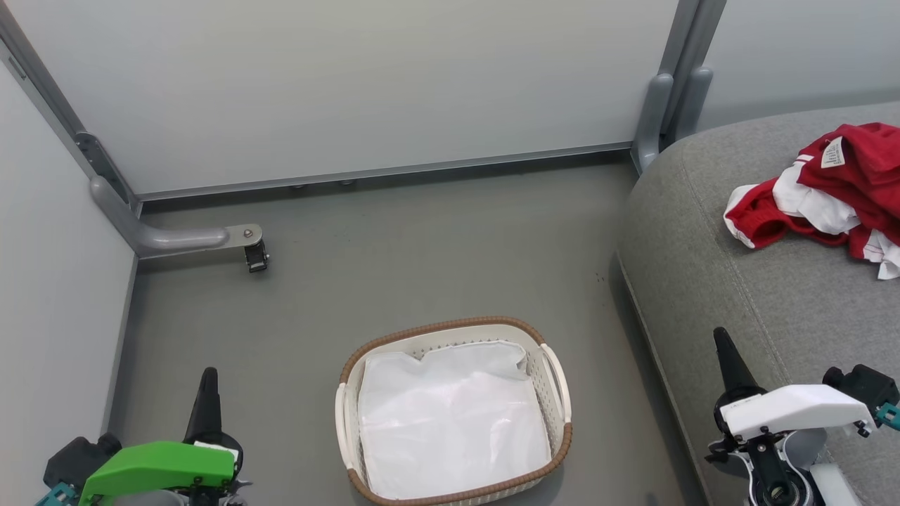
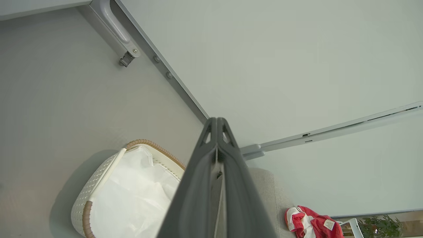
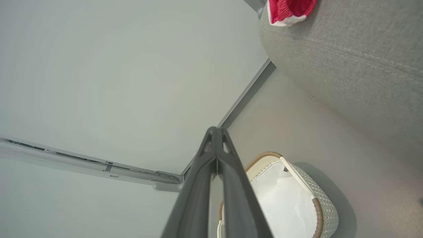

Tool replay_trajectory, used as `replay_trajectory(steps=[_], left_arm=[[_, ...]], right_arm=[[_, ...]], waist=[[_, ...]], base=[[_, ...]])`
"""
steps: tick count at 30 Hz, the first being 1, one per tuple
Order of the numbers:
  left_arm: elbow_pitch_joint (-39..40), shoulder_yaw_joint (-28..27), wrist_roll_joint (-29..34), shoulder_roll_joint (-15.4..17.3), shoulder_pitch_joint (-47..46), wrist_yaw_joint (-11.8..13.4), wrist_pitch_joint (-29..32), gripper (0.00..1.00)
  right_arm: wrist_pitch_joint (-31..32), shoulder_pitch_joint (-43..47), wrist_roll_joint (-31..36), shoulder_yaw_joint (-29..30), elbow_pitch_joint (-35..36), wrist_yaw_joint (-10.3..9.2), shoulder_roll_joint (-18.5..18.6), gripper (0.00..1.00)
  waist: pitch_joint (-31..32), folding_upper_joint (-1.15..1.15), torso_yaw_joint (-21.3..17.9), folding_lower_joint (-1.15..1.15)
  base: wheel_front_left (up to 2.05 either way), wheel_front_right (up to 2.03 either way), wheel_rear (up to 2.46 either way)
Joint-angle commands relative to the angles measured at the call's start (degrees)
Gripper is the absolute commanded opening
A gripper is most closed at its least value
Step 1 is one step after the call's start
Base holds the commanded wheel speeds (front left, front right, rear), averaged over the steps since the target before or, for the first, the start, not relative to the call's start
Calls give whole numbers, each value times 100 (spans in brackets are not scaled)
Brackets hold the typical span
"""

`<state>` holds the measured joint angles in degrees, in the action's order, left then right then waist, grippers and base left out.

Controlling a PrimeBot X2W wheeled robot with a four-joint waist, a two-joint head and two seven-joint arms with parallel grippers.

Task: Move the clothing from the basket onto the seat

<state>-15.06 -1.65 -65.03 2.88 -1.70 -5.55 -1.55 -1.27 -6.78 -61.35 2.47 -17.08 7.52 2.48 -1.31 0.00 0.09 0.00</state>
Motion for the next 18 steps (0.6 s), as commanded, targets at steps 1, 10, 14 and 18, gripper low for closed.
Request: replay_trajectory(steps=[1, 10, 14, 18], left_arm=[[67, -40, -147, 29, -156, -44, 43, 0], [76, -126, -629, 29, -221, -68, 184, 0], [82, -156, -825, 29, -249, -86, 243, 0], [86, -186, -997, 28, -274, -99, 291, 0]], right_arm=[[41, 1, -158, 33, 86, -2, 35, 0], [180, 16, -701, 106, 132, -3, 38, 0], [237, 22, -925, 135, 151, -3, 40, 0], [288, 27, -1125, 161, 165, -3, 41, 0]], waist=[[2, 0, 0, 0], [18, 0, -2, 0], [25, 0, -2, 0], [32, 0, -3, 0]], base=[[0, 0, 0], [0, 0, 0], [0, 0, 0], [0, 0, 0]])
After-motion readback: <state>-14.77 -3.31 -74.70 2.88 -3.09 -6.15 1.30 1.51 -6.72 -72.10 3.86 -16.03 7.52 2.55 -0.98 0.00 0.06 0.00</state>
